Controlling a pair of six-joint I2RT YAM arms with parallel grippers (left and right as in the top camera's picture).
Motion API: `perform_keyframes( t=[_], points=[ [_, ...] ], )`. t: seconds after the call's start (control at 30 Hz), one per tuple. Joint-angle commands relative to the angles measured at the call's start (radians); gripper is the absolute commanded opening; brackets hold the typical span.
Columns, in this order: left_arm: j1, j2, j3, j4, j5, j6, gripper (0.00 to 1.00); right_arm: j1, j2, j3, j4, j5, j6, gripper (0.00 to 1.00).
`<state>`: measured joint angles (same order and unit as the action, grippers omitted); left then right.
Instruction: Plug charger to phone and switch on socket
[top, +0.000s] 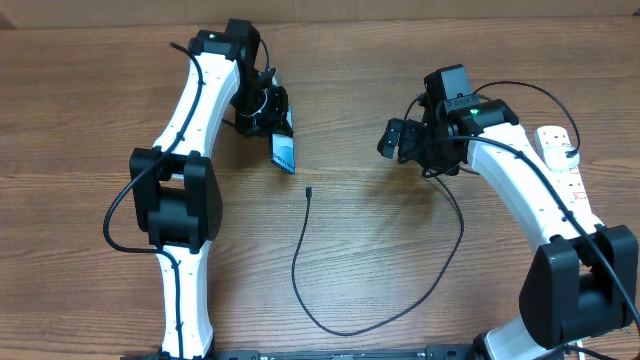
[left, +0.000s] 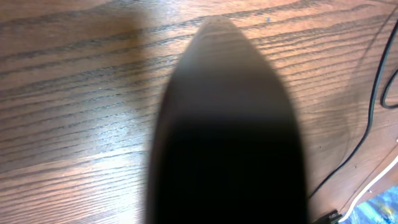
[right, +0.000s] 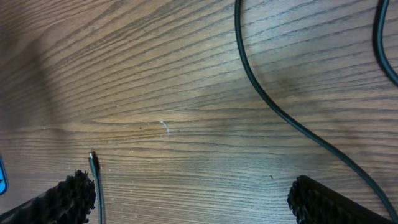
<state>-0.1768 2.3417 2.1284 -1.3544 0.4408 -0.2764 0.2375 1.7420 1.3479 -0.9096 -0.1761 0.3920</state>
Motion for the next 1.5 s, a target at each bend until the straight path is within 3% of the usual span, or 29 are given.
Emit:
perform_keyframes(
  t=[0.0, 0.3, 0.4, 0.77, 1.47],
  points=[
    [-0.007, -0.019, -0.012, -0.002, 0.011, -0.04, 0.04, 0.003, 0.0, 0.0, 0.003, 0.022, -0.004, 1.0],
    [-0.006, -0.015, -0.024, -0.22, 0.504, -0.039, 0.04, 0.003, 0.0, 0.0, 0.003, 0.022, -0.004, 1.0],
    [-0.011, -0.015, -0.024, -0.336, 0.546, -0.039, 0.04, 0.003, 0.0, 0.0, 0.003, 0.022, -0.004, 1.0],
    [-0.114, -0.026, -0.026, -0.336, 0.735, -0.049, 0.04, 0.003, 0.0, 0.0, 0.003, 0.022, -0.004, 1.0],
    [-0.131, -0.382, -0.026, -0.336, 0.648, -0.205, 0.04, 0.003, 0.0, 0.0, 0.003, 0.022, -0.004, 1.0]
  ],
)
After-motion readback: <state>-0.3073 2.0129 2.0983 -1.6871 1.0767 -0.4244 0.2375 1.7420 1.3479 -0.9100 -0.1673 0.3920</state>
